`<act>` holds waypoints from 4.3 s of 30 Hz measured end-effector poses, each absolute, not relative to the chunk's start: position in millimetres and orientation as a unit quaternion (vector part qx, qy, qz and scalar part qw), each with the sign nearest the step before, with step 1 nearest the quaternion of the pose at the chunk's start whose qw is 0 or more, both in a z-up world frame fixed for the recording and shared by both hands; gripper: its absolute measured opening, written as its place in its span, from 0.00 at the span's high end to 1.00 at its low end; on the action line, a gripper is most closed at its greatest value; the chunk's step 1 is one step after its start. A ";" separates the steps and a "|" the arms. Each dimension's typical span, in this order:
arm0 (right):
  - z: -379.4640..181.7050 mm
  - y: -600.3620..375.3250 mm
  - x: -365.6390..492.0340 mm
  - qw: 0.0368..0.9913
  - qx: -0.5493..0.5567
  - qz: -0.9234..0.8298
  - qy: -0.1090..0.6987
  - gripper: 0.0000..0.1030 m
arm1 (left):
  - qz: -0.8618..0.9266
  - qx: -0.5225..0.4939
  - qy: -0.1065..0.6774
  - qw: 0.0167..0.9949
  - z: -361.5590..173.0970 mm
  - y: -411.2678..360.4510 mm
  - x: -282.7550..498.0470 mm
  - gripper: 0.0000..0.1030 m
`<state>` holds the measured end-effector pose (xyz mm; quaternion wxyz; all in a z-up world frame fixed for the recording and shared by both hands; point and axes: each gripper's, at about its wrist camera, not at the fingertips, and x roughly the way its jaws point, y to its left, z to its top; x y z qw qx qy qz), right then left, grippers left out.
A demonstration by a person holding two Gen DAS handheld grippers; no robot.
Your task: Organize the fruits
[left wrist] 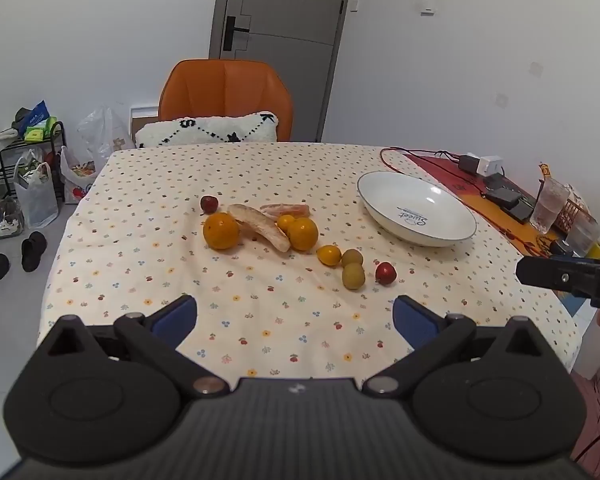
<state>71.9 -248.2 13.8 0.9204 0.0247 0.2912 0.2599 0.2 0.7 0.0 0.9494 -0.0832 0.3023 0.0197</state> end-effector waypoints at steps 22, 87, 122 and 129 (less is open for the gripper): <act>3.6 -238.8 70.3 0.917 0.010 0.265 0.299 0.00 | 0.027 -0.078 0.298 0.951 2.6 4.5 -2.6 0.00; 8.3 -240.9 83.4 0.912 0.016 0.291 0.287 0.00 | 0.016 -0.073 0.288 0.955 5.3 1.3 16.7 0.00; -46.3 -233.7 152.1 0.887 0.057 0.336 0.311 0.24 | -0.038 -0.083 0.317 0.944 -43.0 -12.1 99.3 0.42; -56.5 -231.0 167.6 0.878 0.061 0.345 0.325 0.30 | -0.049 -0.087 0.331 0.938 -50.7 -14.3 115.4 0.56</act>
